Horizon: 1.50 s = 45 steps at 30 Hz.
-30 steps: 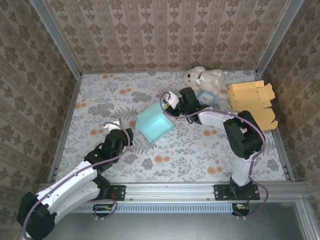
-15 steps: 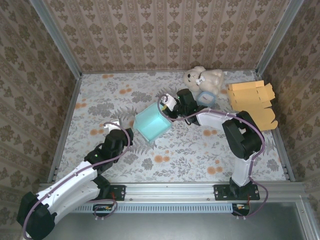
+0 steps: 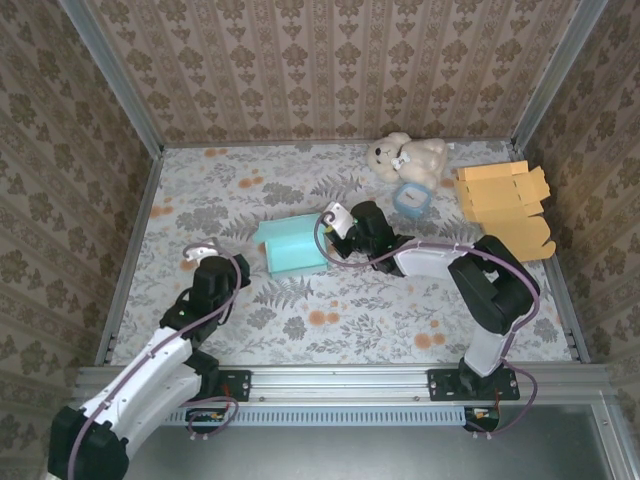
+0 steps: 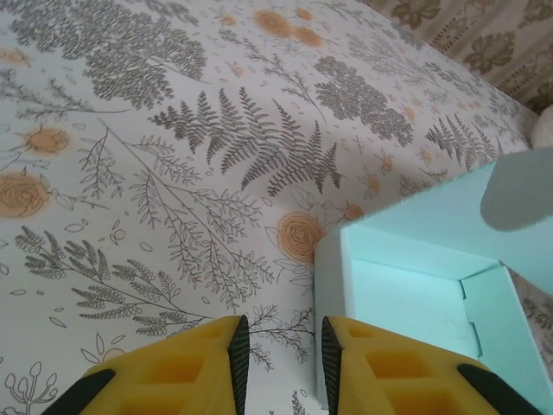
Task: Fold the paper box
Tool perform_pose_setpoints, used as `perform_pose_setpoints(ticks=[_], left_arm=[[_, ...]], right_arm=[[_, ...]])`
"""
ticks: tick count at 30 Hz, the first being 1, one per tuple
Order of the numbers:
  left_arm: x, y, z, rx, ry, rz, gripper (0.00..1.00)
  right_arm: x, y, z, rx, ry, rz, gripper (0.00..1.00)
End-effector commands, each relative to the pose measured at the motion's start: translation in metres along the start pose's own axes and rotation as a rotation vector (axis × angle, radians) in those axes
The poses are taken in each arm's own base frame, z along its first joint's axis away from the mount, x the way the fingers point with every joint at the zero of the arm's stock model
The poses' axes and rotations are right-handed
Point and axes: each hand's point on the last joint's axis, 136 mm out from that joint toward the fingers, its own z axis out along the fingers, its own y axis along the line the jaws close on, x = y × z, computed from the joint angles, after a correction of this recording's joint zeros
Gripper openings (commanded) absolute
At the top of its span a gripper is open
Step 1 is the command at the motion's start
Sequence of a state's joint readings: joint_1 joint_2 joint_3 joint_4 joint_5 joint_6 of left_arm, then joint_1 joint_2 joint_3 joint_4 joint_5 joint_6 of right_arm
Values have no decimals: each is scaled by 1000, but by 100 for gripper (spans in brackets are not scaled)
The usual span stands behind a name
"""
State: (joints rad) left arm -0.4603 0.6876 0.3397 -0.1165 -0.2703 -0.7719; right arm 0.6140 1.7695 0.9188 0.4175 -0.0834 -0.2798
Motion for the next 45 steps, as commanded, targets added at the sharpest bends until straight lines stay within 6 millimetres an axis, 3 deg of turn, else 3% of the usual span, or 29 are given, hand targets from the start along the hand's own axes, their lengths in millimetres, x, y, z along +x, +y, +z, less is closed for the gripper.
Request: perform_pose_setpoints(ticks=[1,9,20,28,36,45], left_arm=[[-4,2,-1,24,5,-94,30],[-24,13,16,-68,-25,-99,31],[-52,-11,50,-44,6,-95,31],[-40,-36,72,1,75,-59,29],[-34,-51,76,18,87,-26,28],[-9,-83,78,88,135,11,27]], right_arm=[[12,-13,-6,95,22,45,0],[9,-13,-14,105,-9,39,0],[-19,-14,-42,123,-113,-25,0],[-22,-9,-43,93,-133,-4,0],[-24,-7,-43,91,-133,9,0],[-24,0,-38,104,-135,69,0]])
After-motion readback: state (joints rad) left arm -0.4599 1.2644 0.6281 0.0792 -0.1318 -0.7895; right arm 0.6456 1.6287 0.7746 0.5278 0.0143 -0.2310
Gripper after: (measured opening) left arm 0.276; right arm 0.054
